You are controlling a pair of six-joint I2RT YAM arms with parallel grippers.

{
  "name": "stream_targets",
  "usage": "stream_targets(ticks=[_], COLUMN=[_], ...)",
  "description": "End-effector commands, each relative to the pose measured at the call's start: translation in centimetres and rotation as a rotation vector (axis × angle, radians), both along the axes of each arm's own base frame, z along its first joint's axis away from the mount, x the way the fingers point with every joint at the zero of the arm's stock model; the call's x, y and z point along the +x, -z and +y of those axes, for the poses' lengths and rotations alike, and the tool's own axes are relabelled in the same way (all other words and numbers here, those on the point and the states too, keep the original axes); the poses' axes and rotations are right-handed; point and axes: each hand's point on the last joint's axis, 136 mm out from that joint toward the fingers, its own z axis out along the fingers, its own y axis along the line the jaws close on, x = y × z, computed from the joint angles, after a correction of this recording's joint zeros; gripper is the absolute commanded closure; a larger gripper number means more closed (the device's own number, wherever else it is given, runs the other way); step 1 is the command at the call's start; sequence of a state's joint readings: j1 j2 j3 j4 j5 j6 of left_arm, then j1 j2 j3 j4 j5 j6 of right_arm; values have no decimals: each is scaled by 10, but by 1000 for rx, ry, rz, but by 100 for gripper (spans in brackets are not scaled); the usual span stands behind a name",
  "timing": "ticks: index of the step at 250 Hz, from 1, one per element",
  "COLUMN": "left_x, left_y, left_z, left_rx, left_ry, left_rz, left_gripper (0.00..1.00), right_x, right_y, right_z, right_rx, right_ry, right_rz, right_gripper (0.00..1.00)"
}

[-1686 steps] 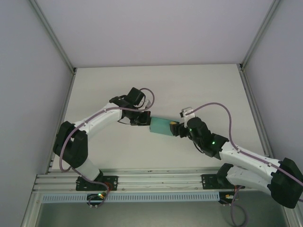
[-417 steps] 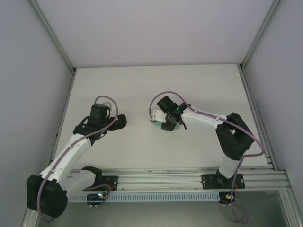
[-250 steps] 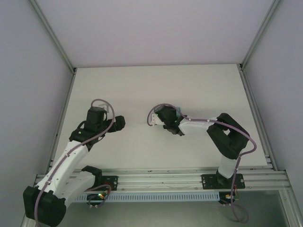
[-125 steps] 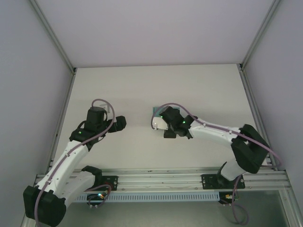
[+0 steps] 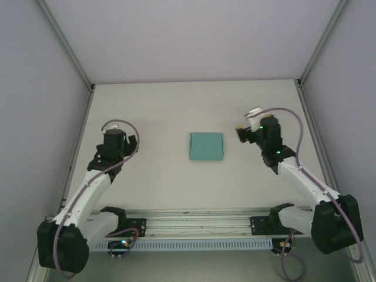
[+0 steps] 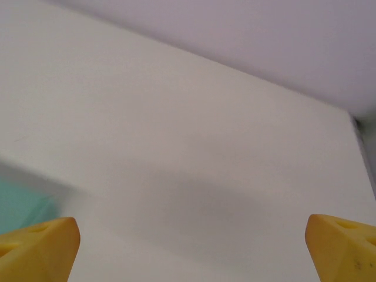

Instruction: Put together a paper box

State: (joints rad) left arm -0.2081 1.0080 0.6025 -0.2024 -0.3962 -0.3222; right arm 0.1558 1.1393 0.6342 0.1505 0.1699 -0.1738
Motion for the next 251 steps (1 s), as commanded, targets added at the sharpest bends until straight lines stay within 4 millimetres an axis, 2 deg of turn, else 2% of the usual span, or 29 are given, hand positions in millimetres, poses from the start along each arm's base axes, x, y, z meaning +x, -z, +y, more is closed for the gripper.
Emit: stream_targets(ticks=[1,10,22,41,48,73,91,97,130,137,158,189,212,251], left_x=[18,22,28,36,37,44,41,39,7,-7,-37,-66,-84,-89], left_y=[4,13,27,32,29,8,-7,-10,-23,-23,-19,-9,6,31], left_z=[42,47,40,20,8,-39,-82,-98,-190,-215,-262,-311,-339,-370], left_rx=[171,167,127,131,133,46,-92,-137,-356,-401,-500,-650,-681,-708], left_ry=[-114,-121,-67,47,96,287,426,479,780,860,1009,1121,1183,1202], left_rz=[-73,-78,-43,21,44,30,-5,-17,-36,-26,26,119,197,285], left_gripper=[0,0,0,0,0,0,0,0,0,0,0,0,0,0], right_x=[6,8,11,13,14,22,33,37,53,55,64,77,80,65], right_y=[12,17,21,22,20,18,17,25,44,50,63,87,104,128], right_z=[-21,-25,-23,-2,12,41,61,68,111,120,143,161,171,176], right_rx=[265,268,276,314,339,378,388,396,445,439,427,451,475,457], right_ry=[114,115,101,-8,-76,-182,-236,-241,-293,-308,-326,-306,-302,-297], right_rz=[-56,-67,-68,4,38,145,201,239,383,410,484,590,652,736], right_gripper=[0,0,0,0,0,0,0,0,4,4,5,8,12,15])
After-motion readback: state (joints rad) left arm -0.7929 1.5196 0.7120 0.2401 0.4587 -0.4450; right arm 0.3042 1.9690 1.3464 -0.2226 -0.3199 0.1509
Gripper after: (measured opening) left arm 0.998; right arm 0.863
